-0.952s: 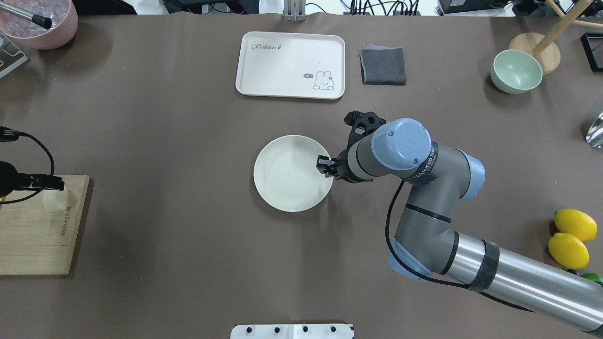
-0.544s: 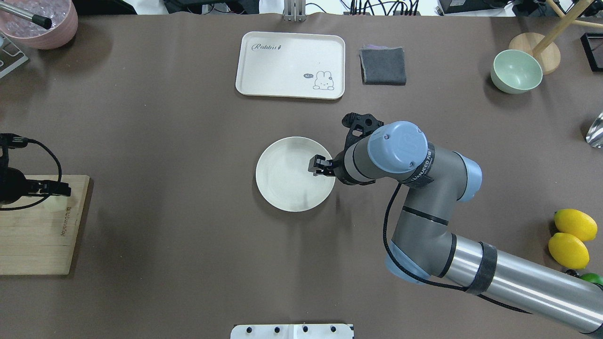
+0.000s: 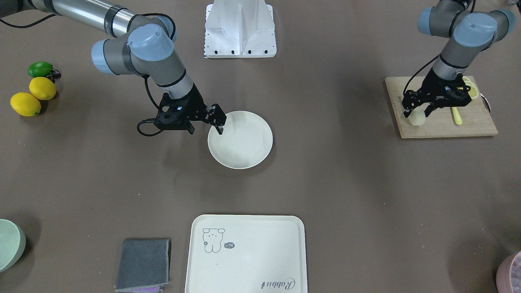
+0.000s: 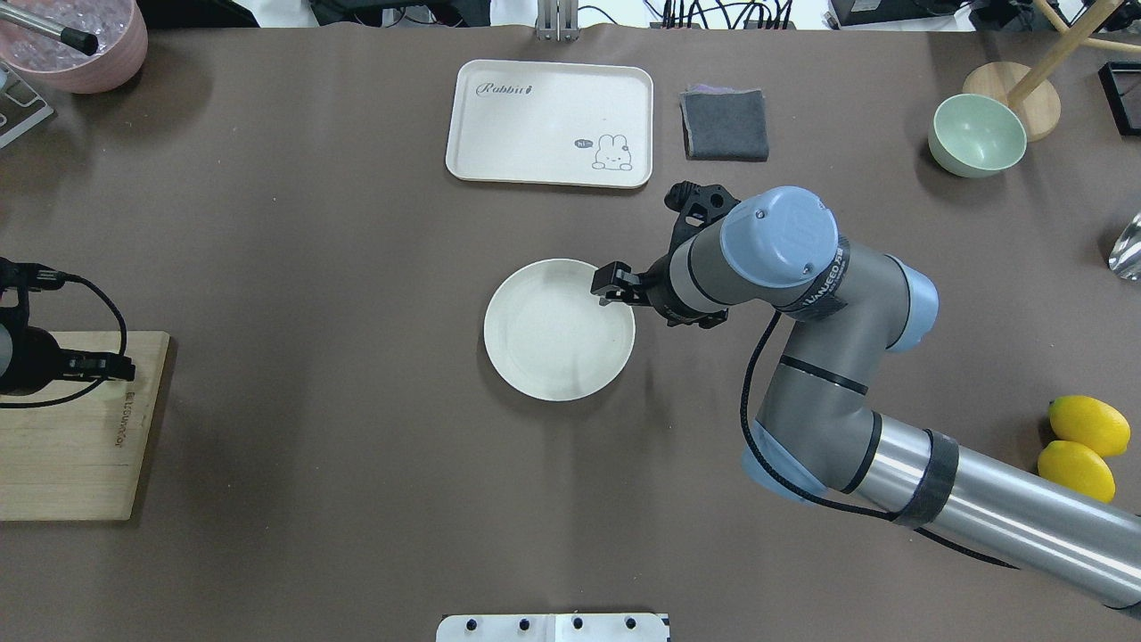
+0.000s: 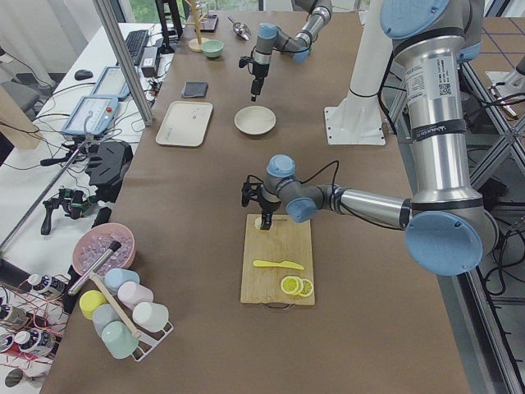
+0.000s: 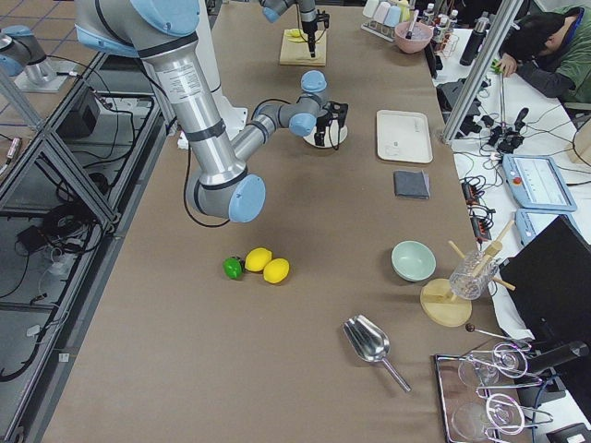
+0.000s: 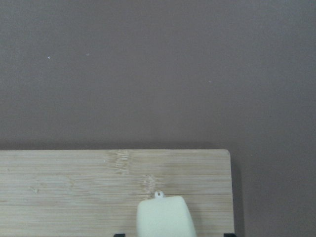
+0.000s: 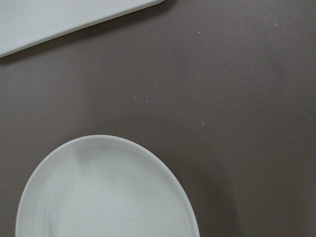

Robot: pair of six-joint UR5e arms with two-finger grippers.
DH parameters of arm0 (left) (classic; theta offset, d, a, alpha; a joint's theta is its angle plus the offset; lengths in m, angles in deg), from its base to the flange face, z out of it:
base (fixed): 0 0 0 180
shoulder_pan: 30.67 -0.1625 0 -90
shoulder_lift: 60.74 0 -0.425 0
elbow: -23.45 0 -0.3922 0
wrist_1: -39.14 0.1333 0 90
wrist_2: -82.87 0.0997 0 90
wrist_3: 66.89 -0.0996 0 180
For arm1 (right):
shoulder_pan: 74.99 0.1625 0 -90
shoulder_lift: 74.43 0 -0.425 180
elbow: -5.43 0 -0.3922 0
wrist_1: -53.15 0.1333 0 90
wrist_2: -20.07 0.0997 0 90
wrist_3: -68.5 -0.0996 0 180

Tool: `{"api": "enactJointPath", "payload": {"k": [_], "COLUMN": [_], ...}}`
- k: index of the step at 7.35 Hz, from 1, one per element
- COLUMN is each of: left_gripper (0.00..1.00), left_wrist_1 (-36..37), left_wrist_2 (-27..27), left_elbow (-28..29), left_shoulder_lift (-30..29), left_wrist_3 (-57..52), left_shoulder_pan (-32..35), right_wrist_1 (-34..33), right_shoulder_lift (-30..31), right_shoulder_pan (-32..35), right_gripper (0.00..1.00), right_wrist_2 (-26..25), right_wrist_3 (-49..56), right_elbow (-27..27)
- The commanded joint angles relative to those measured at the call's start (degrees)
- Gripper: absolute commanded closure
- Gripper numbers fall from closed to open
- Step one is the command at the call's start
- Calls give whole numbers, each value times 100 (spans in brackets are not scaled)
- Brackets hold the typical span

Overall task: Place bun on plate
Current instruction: 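Withdraw the right arm to rest while the left gripper lifts the bun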

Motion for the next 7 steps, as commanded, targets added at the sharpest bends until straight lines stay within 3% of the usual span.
{"api": "enactJointPath", "payload": {"k": [1,2,5,7], "left_gripper": [77,81,81,81], "left_wrist_1": [-46,-46,-11,199], "left_wrist_2": [5,5,-39,-57], "left_elbow": [15,33,-116,-292], "left_shoulder_lift": [3,3,-58,-163], "left_wrist_3": [-12,-38,-91,-91], "left_shoulder_pan": [-4,-4,223,444], "right_wrist_1": [-383,-681,-1613,-2255], "right_shoulder_lift": [-4,-4,74,267], "right_shoulder_pan": [200,288,1060,1377], "right_gripper": [0,0,0,0], "right_wrist_2": [172,181,979,1043], "right_wrist_3": [52,52,436,1024], "right_elbow": [220,395,818,1098]}}
